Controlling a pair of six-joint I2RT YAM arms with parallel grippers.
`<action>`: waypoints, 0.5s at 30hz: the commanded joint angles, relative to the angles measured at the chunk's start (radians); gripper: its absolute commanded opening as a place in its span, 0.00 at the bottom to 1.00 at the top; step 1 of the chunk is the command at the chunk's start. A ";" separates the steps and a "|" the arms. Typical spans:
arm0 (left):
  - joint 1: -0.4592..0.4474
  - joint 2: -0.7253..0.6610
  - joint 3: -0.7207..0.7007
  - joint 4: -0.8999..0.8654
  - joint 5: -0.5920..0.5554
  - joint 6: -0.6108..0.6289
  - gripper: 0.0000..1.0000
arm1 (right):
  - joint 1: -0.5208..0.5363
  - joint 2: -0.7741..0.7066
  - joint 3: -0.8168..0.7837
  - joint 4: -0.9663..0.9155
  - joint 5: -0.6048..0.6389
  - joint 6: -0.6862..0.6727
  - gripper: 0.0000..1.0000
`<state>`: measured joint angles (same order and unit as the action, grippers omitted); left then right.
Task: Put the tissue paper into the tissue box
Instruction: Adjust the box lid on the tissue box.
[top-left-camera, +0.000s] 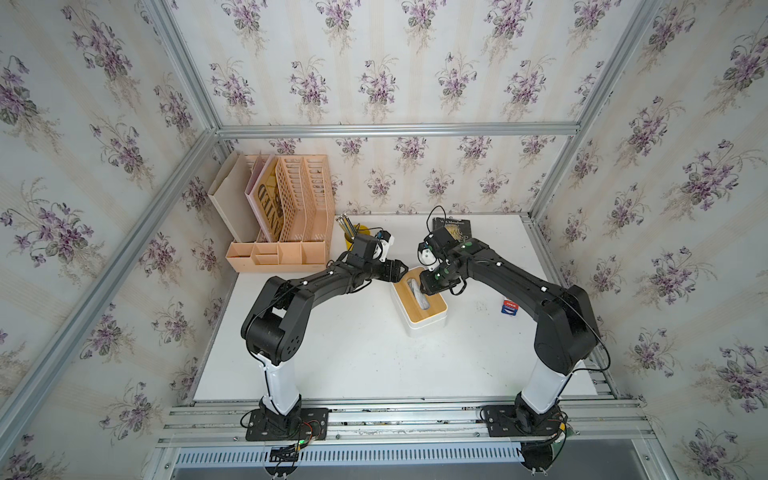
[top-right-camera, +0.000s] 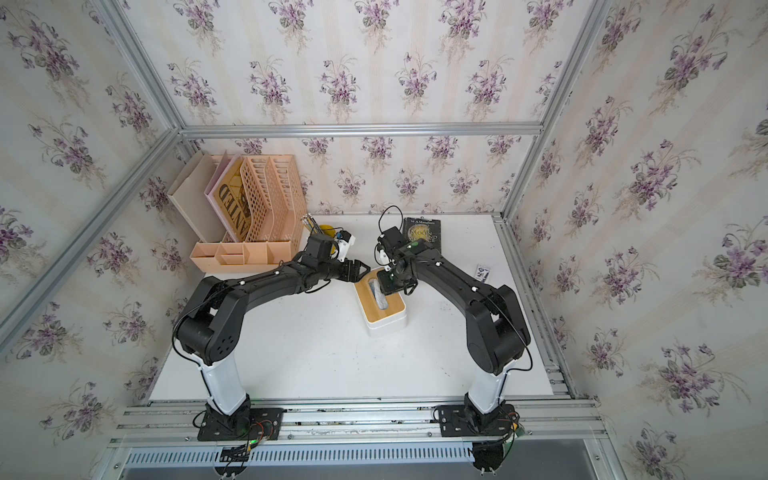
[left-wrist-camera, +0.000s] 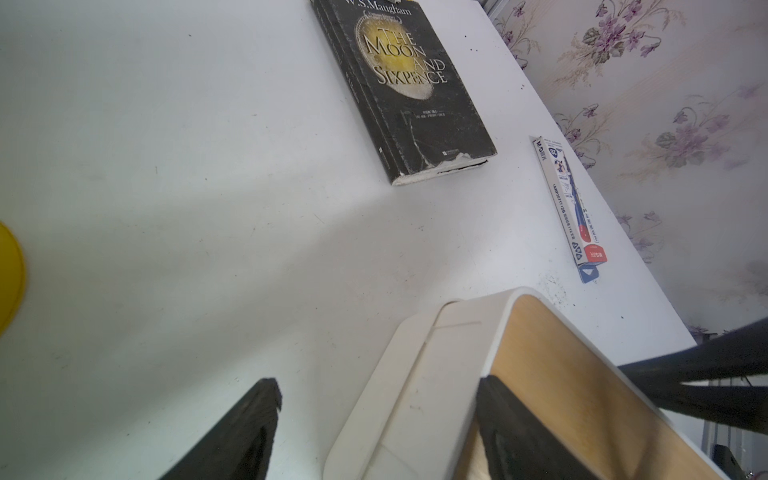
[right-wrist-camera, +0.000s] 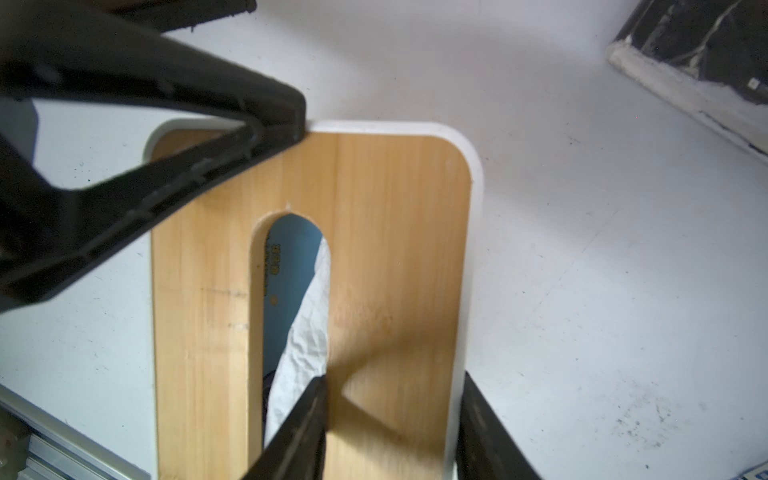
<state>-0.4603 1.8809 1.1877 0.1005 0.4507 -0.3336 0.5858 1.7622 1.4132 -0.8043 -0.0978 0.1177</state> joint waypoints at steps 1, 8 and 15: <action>0.003 0.000 0.002 -0.011 -0.034 0.004 0.78 | -0.003 -0.028 -0.066 0.040 -0.017 0.026 0.24; 0.003 -0.001 0.000 -0.012 -0.033 0.004 0.78 | -0.001 -0.054 -0.092 0.048 -0.002 0.023 0.49; 0.003 -0.005 -0.005 -0.008 -0.035 0.005 0.78 | 0.013 -0.084 -0.095 0.037 0.056 0.023 0.69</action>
<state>-0.4583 1.8816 1.1854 0.0906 0.4213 -0.3336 0.5926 1.6836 1.3209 -0.7563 -0.0784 0.1379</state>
